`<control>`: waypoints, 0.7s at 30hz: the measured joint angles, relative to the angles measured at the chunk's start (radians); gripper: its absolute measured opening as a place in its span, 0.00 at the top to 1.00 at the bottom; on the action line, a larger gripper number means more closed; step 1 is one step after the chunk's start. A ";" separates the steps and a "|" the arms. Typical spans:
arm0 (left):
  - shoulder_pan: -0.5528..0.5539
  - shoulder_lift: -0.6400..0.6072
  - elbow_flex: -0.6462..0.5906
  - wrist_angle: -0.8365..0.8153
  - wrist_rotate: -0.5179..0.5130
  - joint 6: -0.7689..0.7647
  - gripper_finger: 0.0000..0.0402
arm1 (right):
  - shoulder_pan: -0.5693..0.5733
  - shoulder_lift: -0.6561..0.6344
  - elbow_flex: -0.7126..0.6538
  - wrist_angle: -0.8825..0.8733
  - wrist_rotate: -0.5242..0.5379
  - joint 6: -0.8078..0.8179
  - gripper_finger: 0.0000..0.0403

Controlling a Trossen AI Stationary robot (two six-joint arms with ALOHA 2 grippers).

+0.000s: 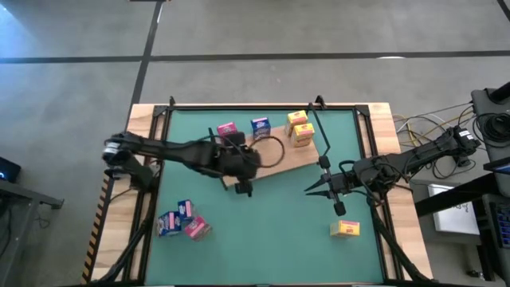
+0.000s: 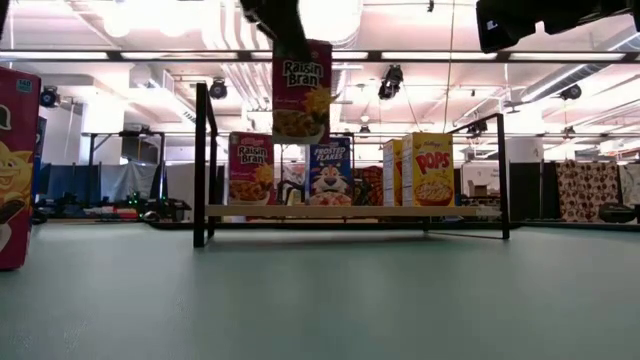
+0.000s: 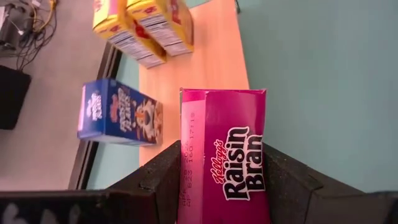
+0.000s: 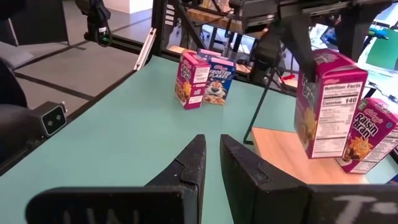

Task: Stack cereal on shelf
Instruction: Put the right pink cereal box on the shelf aligned with the other pink cereal box

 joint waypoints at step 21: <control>0.148 -0.276 -0.484 0.281 0.075 -0.126 0.59 | 0.000 0.000 0.000 0.009 0.000 -0.009 0.91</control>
